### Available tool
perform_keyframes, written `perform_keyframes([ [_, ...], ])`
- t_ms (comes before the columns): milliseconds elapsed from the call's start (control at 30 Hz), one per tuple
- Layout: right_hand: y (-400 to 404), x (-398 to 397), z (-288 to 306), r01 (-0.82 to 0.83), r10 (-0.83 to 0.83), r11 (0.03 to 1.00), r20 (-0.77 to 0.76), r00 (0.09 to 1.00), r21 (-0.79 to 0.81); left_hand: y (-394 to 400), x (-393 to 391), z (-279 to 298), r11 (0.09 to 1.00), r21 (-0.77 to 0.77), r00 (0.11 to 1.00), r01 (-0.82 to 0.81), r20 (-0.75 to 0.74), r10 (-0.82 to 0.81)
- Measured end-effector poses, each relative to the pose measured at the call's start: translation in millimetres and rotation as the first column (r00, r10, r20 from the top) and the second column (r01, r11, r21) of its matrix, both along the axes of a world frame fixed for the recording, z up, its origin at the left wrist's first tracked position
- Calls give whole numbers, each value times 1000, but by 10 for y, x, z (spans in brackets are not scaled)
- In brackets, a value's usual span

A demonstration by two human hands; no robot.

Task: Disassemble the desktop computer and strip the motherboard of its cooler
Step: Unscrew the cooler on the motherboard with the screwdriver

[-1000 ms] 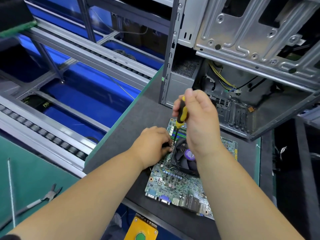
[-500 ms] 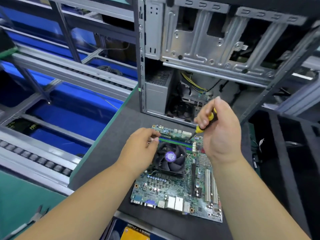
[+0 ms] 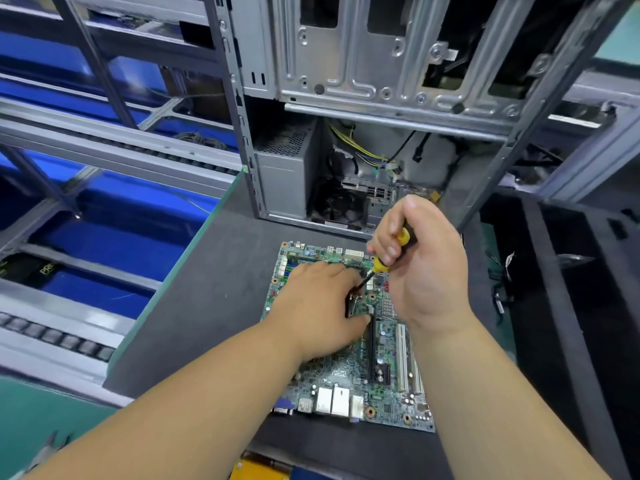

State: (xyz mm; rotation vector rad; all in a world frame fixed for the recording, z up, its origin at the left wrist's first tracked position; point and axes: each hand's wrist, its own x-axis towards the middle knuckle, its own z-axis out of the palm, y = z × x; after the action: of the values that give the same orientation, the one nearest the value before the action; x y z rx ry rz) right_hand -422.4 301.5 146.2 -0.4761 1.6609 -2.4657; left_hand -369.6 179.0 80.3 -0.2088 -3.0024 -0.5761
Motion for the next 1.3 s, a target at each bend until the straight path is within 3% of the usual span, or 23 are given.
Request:
perform_keyframes([
  [333,-8,11,-58,-51,56,997,-76,996,59,8,19,-13,998,55,998,-33,-45,35],
  [467,-76,13,-29,-190,215,966,-138,967,173,2,8,-19,998,47,998,-42,-40,44],
  [633,-106,2,17,-355,361,929,-43,932,105,14,23,-9,995,81,997,-58,-52,62],
  [800,-48,-15,67,-284,284,955,17,959,80,14,10,0,997,52,998,-61,-12,61],
  [1000,-62,-4,73,-146,143,968,28,989,204,21,-5,-19,997,33,997,-73,-2,73],
  [1133,-130,94,-22,-34,46,988,-73,996,152,36,-9,-45,997,-4,997,-72,-12,72],
  [1300,-174,30,-27,-192,202,976,-95,975,102,99,2,-46,995,-23,995,-95,-30,94],
])
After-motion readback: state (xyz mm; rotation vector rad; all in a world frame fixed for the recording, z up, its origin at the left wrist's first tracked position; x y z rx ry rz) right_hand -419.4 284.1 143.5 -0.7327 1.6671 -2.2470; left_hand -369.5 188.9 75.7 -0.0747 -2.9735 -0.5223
